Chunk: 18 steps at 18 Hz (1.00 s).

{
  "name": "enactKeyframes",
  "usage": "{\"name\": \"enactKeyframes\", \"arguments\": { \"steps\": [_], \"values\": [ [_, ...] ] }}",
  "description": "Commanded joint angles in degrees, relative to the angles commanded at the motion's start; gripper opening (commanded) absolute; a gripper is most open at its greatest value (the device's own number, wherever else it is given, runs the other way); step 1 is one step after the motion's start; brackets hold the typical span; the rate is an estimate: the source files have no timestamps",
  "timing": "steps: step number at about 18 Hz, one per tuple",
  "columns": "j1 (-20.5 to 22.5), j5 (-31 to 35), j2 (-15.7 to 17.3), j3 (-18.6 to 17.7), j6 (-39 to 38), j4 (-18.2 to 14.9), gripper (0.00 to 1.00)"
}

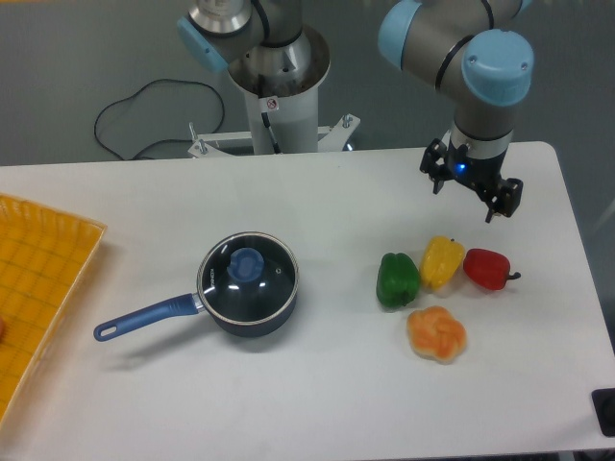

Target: Open the lid

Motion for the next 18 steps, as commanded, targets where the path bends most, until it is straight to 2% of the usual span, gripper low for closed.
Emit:
{"name": "enactKeyframes", "arguments": {
  "steps": [7, 12, 14, 18],
  "values": [
    [-0.4, -0.5, 0.0, 0.1, 0.0, 0.3, 1.00],
    [-1.5, -4.5, -0.4, 0.3, -0.2, 0.4, 1.00],
    [-2.7, -5.8, -0.7, 0.3, -4.1, 0.3, 1.00],
    [-6.8, -5.7, -1.4, 0.4, -18.1, 0.5, 1.00]
  ]
}}
